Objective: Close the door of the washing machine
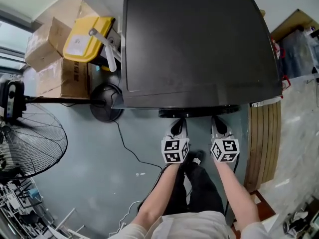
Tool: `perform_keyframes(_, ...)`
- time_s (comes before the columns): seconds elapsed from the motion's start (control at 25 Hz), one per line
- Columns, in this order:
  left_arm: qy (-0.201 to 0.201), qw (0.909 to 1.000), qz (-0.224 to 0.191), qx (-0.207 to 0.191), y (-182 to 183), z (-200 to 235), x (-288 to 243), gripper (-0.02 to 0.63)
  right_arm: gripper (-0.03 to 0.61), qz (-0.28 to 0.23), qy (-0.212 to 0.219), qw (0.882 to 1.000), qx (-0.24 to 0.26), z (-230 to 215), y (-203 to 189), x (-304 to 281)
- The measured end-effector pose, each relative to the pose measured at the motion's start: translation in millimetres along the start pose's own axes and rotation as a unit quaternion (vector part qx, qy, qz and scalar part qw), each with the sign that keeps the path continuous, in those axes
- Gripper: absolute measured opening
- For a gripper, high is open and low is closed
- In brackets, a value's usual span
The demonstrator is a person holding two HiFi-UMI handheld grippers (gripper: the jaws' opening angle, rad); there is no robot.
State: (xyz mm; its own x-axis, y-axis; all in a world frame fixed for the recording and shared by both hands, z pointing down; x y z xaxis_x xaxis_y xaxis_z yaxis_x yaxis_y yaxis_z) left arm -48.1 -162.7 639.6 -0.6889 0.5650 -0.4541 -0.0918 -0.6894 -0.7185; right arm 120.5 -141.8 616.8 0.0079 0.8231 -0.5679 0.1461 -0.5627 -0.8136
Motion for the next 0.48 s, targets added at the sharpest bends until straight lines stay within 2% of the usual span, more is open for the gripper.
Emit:
perform_keyframes(0.12,-0.004,1.0,0.004,-0.003,0,1,1,0.009,0.003,0.003,-0.006,1.0,-0.001,2,0,0)
perform_keyframes(0.28,-0.016,0.9996,-0.012,0.019,3,5,0,0.011,0.003,-0.001,0.001,1.0,-0.023,3,2,-2)
perform_keyframes(0.48,-0.008,0.9995,-0.016,0.025,7,1,-10,0.012,0.005,0.006,0.005,1.0,0.006,-4,8,-6)
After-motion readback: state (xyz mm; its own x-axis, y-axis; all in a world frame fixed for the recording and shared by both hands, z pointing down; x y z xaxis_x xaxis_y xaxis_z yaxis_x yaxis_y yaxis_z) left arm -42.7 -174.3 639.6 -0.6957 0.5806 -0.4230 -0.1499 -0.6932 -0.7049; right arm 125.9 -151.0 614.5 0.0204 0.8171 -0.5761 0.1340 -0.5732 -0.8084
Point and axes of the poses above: the fingertips, and each gripper's own axes: x backward along the fingers, z to its left, y out of its top, the point moved 4 cm from there along x, backward along the fingers, and after that the axes turned 13 degrees about -y, right-handed, at the moved point
